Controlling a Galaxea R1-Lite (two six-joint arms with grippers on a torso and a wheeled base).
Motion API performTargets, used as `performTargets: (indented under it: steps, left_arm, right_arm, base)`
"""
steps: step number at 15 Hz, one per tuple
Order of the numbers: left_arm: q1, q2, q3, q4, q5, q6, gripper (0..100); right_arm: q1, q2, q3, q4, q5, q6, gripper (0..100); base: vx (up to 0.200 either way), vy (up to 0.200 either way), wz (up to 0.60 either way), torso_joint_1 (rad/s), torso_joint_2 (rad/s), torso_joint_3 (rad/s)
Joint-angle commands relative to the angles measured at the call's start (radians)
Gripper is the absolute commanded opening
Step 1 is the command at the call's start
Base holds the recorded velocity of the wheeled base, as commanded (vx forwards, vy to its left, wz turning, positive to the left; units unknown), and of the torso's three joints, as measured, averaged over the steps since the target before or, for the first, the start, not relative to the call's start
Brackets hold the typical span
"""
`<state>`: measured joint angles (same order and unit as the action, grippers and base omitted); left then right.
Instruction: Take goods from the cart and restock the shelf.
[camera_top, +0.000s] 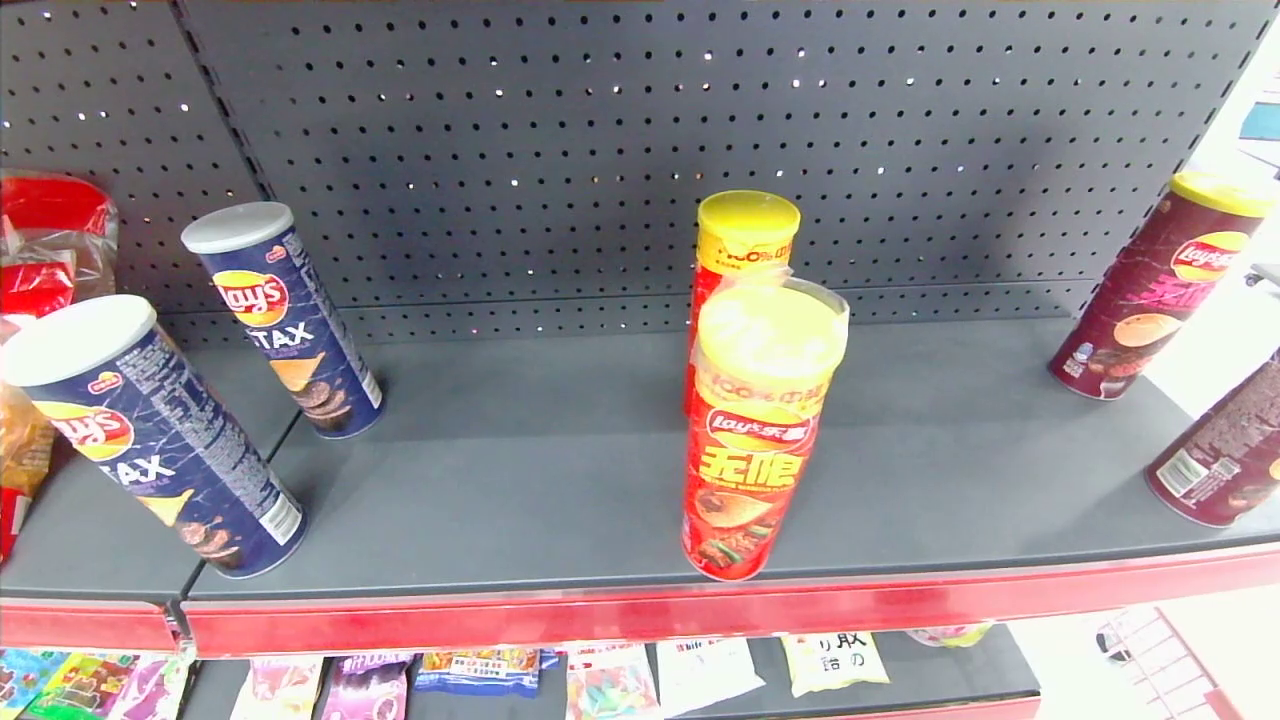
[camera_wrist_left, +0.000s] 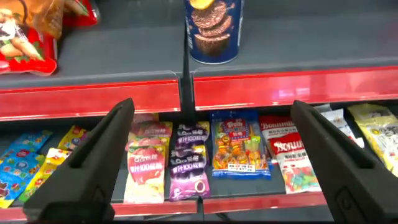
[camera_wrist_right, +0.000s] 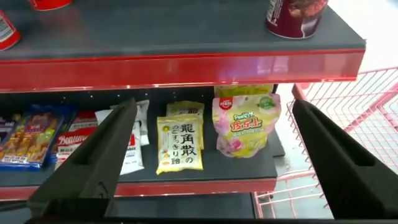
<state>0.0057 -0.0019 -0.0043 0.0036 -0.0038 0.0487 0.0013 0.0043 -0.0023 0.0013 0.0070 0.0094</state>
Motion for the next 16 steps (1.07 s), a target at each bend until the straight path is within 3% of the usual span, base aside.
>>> performTargets:
  steps: [1,9,10,11,16]
  left_arm:
    - [0.0,0.002,0.001,-0.001,-0.001,0.002,100]
    - [0.0,0.002,0.001,0.003,-0.016,0.02,100]
    - [0.0,0.002,0.001,0.003,-0.018,0.01,100]
    - [0.0,0.002,0.001,0.003,-0.022,-0.029,100]
    - [0.0,0.002,0.001,0.004,-0.015,-0.055,100]
  right_arm:
    - [0.0,-0.004,0.001,0.0,-0.005,0.003,100]
    - [0.0,-0.004,0.001,-0.001,0.03,0.02,100]
    - [0.0,-0.004,0.001,-0.001,0.025,0.023,100]
    - [0.0,-0.004,0.001,0.0,-0.022,0.023,100]
    - [0.0,-0.004,0.001,-0.001,-0.035,0.027,100]
  base:
    - [0.0,0.0,0.0,0.0,0.0,0.0]
    - [0.0,0.0,0.0,0.0,0.0,0.0]
    - [0.0,0.0,0.0,0.0,0.0,0.0]
    - [0.0,0.0,0.0,0.0,0.0,0.0]
    - [0.0,0.0,0.0,0.0,0.0,0.0]
